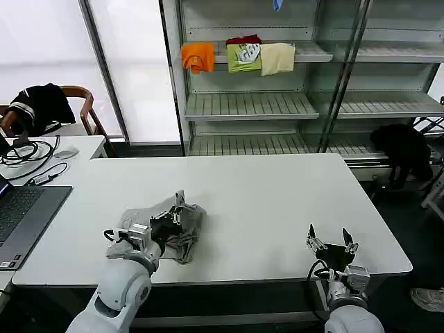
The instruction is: Fold and organize the clothes.
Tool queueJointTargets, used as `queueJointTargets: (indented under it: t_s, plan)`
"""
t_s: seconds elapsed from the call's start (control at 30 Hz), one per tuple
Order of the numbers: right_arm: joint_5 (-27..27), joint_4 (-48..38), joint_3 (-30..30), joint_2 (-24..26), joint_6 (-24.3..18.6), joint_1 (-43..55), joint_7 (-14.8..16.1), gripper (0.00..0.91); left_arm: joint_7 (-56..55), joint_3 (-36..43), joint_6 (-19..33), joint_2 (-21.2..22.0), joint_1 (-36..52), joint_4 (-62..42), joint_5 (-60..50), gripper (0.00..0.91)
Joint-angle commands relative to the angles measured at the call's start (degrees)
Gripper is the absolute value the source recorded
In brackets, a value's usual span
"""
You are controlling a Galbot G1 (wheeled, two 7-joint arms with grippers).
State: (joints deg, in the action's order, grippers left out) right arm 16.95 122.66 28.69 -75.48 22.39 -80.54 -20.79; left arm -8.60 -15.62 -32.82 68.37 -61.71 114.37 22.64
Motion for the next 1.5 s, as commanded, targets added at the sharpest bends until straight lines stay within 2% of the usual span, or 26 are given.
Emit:
queueJointTargets:
  t_s: [0.03, 0.07, 0.17, 0.43, 0.53, 0.63, 0.73, 0.93, 1.07, 1.23, 1.5]
  plan:
    - [0.0, -0.3, 0.0, 0.0, -0.2, -0.1, 0.1, 0.907, 1.0, 2.4, 0.0, 2.6, 0.0, -2.0, -2.0, 0.494]
    - [0.1, -0.4, 0.0, 0.1, -0.3, -0.2, 0.1, 0.907, 1.0, 2.2, 0.4, 2.7, -0.1, -2.7, -2.1, 0.907]
    - [0.0, -0.7, 0.0, 0.2, -0.5, -0.2, 0.1, 0.907, 0.8, 2.4, 2.1, 2.9, -0.8, -3.3, -1.5, 0.907]
    - [0.0, -0.7, -0.4, 0.0, -0.3, 0.5, 0.0, 0.907, -4.9, 5.3, 2.9, 6.0, -2.1, 1.9, 19.3, 0.907]
    - [-0.1, -0.6, -0.6, 0.1, -0.2, 0.7, 0.0, 0.907, -7.6, 6.1, 3.0, 7.6, -2.1, 7.3, 25.4, 0.907]
    - [-0.1, -0.5, -0.9, 0.3, -0.2, 0.8, 0.1, 0.907, -8.6, 4.8, 3.4, 8.1, -1.0, 8.0, 25.0, 0.907]
    - [0.1, -0.3, -1.2, 0.6, -0.1, 1.1, 0.1, 0.907, -10.3, 0.5, 3.8, 6.2, 0.0, 6.6, 24.2, 0.907]
    - [2.3, -0.5, -2.3, 2.2, 0.3, 3.5, 0.2, 0.907, -10.5, -12.5, 2.1, -3.1, -0.6, 6.4, 27.1, 0.907]
    - [2.8, -0.8, -3.2, 2.5, 0.8, 5.4, 0.3, 0.907, -8.6, -18.7, 2.0, -7.3, -3.1, 3.3, 27.3, 0.907]
    - [3.1, -1.6, -3.9, 2.3, 0.9, 6.3, 0.4, 0.907, -4.4, -22.8, 3.4, -7.8, -6.7, 0.9, 25.8, 0.907]
    - [3.1, -1.6, -4.0, 2.6, 1.5, 6.6, 0.6, 0.907, -1.2, -21.9, 3.9, -5.6, -8.6, -1.8, 22.2, 0.907]
